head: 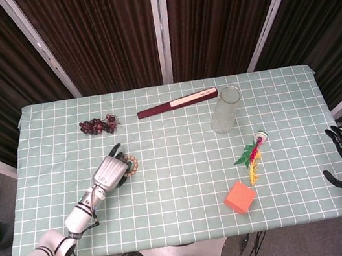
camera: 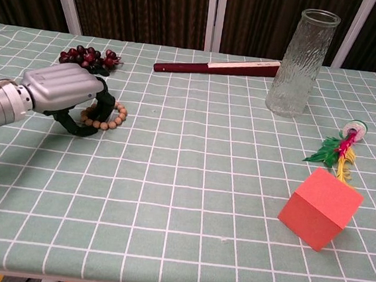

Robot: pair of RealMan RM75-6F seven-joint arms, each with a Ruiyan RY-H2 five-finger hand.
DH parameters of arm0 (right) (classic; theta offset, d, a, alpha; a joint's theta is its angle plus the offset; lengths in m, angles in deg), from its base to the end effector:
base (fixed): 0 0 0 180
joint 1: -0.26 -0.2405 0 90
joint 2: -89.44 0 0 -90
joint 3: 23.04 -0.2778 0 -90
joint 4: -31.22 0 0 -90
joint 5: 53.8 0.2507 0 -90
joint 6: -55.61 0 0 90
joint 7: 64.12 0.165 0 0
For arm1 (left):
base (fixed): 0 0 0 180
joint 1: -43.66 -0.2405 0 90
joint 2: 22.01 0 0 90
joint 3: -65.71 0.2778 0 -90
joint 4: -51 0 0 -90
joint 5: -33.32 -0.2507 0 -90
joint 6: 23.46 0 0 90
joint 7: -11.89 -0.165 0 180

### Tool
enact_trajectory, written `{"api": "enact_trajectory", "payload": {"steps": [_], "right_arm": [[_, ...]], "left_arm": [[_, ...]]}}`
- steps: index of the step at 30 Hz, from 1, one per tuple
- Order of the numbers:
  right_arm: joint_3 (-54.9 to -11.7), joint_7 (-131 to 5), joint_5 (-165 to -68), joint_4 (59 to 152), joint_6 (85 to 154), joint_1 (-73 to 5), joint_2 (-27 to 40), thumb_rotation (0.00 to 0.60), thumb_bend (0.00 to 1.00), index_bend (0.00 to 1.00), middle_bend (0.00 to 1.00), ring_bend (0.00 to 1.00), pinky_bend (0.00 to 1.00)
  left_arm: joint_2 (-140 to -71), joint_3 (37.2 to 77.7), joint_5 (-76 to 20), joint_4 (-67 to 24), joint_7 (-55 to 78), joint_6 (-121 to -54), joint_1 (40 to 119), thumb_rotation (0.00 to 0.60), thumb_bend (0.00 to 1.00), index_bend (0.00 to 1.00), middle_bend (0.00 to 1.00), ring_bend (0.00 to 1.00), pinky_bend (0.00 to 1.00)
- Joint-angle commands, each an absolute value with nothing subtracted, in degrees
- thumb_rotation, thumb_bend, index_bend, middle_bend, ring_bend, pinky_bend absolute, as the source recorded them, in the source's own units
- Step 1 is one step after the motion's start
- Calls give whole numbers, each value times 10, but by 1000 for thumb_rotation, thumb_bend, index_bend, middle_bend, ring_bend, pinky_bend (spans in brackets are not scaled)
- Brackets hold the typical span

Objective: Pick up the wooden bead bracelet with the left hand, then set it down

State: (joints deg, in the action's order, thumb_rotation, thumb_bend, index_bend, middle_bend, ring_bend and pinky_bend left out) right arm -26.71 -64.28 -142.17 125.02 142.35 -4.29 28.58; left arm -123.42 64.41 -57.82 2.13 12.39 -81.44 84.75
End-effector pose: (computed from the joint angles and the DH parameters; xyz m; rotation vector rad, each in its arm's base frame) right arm -0.3373 -0.2084 0.1524 1.4050 -0.8297 0.9286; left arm -0.2345 0.3978 -0.1064 -2.0726 -0.5957 -0.8668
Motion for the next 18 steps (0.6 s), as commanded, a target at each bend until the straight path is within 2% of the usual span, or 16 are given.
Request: {"api": "enact_trajectory", "payload": {"steps": [1, 7, 18], "right_arm": [[-267, -641, -1422, 1251, 1424, -42, 286, 600, 150, 0, 63, 0, 0], [-266, -634, -1428, 1252, 1430, -40, 288, 600, 150, 0, 63, 0, 0], [-263, -620, -1445, 1253, 1446, -35, 290, 600, 149, 0, 63, 0, 0]], "left_arm": [[-1248, 637, -575, 46, 235, -860, 834, 600, 328, 628, 628, 344, 128], [-1233, 601, -527, 19, 439, -868, 815, 600, 350, 659, 665, 365, 150], [-1078, 569, -451, -229, 885, -750, 779, 600, 371, 678, 686, 366, 164]]}}
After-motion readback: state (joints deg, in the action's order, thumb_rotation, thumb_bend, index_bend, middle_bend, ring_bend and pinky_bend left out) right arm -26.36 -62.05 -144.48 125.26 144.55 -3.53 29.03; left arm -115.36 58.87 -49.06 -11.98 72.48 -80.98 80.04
